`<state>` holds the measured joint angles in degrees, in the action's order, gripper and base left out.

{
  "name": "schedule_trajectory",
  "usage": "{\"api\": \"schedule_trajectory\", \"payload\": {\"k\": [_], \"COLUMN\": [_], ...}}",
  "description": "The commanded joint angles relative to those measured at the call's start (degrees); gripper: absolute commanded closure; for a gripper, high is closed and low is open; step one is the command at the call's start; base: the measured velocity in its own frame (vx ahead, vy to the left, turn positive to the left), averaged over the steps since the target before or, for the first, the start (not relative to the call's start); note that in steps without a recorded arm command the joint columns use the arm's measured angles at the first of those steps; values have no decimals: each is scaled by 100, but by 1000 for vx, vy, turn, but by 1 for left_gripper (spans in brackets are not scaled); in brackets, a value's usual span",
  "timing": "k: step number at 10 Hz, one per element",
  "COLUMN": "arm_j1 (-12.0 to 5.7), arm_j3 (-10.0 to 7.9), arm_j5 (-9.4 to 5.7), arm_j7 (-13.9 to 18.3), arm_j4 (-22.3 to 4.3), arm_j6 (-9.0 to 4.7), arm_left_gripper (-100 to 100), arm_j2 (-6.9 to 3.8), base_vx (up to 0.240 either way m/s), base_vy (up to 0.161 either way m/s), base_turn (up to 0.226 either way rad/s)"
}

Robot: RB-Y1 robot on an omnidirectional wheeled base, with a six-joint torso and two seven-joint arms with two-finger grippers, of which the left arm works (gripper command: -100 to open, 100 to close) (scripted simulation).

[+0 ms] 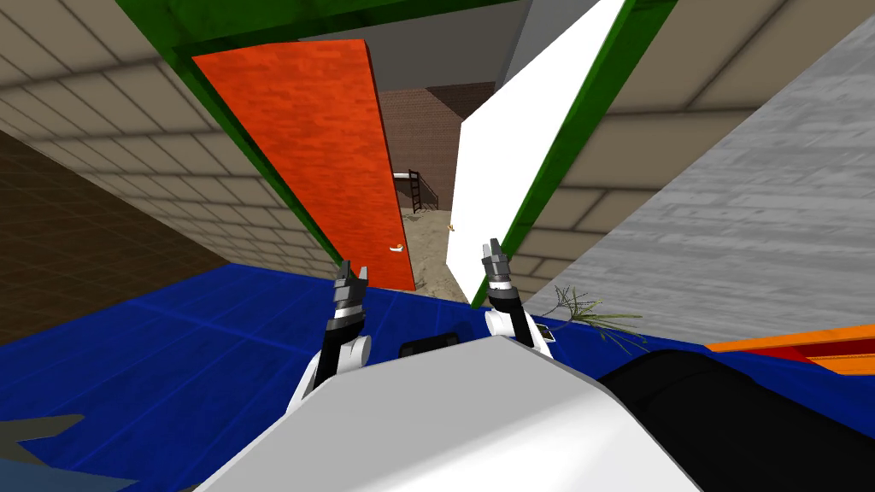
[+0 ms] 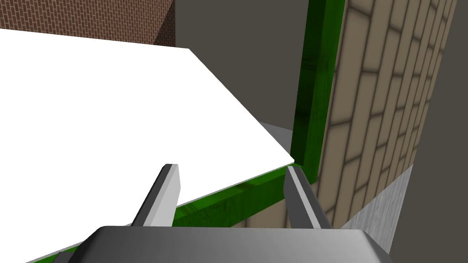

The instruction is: Push the door open

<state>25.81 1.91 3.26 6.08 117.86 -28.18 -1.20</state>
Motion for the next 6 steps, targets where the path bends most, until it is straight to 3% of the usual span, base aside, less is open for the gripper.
{"api": "schedule_trajectory", "payload": {"k": [1,6], "arm_j1": [-41,-257], "arm_j3": [60,178], "arm_j5": [13,17], "arm_j7": [-27,-71], "arm_j4": [-271,-1176], "arm_j6": [-82,-319], "arm_left_gripper": [-100,-100], "arm_j2": [-24,-125], "base_vx": [90,95], "base_vy": [79,95], "base_turn": [-67,-64]}}
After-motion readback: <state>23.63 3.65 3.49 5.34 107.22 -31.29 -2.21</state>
